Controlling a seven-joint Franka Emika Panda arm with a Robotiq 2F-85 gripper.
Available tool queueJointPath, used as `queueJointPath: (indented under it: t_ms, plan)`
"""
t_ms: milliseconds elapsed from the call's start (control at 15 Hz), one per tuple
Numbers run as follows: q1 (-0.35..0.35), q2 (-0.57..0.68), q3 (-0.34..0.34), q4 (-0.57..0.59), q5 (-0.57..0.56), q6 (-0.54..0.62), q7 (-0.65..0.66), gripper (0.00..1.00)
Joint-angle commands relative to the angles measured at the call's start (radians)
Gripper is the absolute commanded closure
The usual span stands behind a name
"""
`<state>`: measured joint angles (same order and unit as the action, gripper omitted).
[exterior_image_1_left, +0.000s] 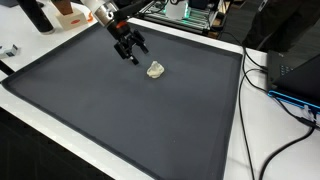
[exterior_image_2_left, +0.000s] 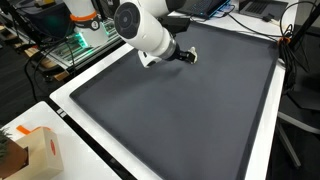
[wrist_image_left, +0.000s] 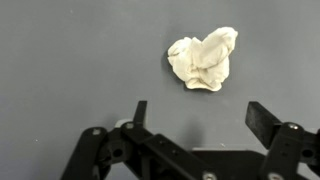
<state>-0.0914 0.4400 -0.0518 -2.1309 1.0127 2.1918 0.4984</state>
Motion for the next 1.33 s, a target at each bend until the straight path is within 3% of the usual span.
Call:
queueJointPath:
  t_ms: [0, 800, 1000, 1267]
  plan:
    - [-0.002, 0.024, -0.019, 0.001, 0.034, -0.041, 0.002, 0.0]
    - [0.012, 0.102, -0.042, 0.118, -0.028, -0.125, 0.069, 0.0]
    - [0.024, 0.133, -0.046, 0.192, -0.097, -0.171, 0.093, 0.0]
    - [0.062, 0.184, -0.049, 0.324, -0.279, -0.241, 0.147, 0.0]
